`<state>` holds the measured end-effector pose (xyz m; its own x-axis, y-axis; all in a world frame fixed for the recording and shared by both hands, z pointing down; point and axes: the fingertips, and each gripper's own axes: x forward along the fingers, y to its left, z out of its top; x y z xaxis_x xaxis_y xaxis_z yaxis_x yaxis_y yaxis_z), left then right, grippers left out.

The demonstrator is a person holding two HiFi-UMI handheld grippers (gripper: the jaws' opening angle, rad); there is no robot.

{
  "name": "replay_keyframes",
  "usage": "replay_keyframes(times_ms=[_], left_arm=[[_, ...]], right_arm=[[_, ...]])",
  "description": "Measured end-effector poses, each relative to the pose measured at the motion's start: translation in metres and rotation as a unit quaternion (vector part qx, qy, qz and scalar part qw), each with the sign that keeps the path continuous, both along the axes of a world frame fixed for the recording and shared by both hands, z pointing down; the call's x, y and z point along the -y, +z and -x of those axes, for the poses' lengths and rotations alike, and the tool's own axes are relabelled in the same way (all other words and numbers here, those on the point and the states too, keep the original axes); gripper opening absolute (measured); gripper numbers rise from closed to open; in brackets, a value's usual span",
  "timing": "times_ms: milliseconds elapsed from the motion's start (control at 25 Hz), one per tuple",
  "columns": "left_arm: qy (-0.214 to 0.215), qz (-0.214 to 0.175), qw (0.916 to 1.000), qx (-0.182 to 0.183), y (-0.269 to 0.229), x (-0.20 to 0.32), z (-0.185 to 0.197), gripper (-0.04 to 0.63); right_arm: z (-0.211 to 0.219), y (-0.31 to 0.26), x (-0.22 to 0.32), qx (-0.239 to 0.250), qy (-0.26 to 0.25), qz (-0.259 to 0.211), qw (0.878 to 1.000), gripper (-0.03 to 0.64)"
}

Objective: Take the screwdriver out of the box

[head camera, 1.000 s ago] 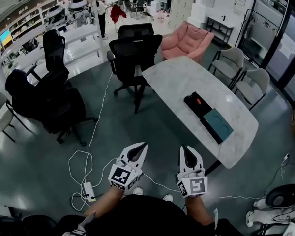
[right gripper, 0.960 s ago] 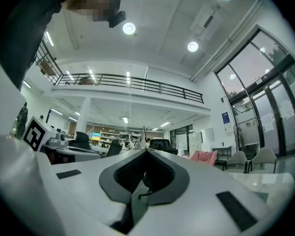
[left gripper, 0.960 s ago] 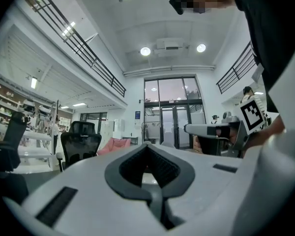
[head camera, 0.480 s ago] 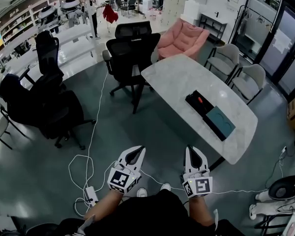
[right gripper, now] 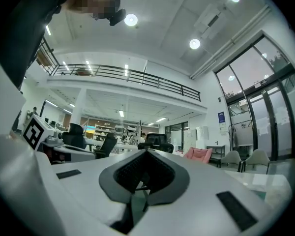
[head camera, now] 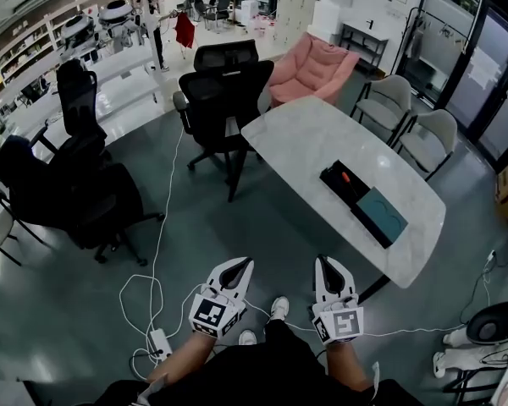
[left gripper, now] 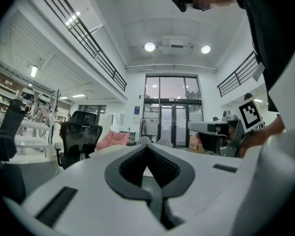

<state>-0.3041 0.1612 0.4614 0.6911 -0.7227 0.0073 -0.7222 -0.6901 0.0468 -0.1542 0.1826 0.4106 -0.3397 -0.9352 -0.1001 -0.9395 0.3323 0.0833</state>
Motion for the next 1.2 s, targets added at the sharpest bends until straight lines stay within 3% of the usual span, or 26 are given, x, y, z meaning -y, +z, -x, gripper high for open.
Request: replay_keyframes(times_ms=[520,1200], left_arm=[[0.003,0.001,1.0,0.005,-0.005,0.069,-0.041,0.005],[0.035,-0.003,0.9987,0.036,-0.007,0.165,-0.148,0.005]], right_arm=[[-0.037,-0.004,0.068,0.012,0.011,-0.011,1.0,0.023],[-0.144,0.0,0.163,0.018,0.032,-0.011,0.999,0.024]])
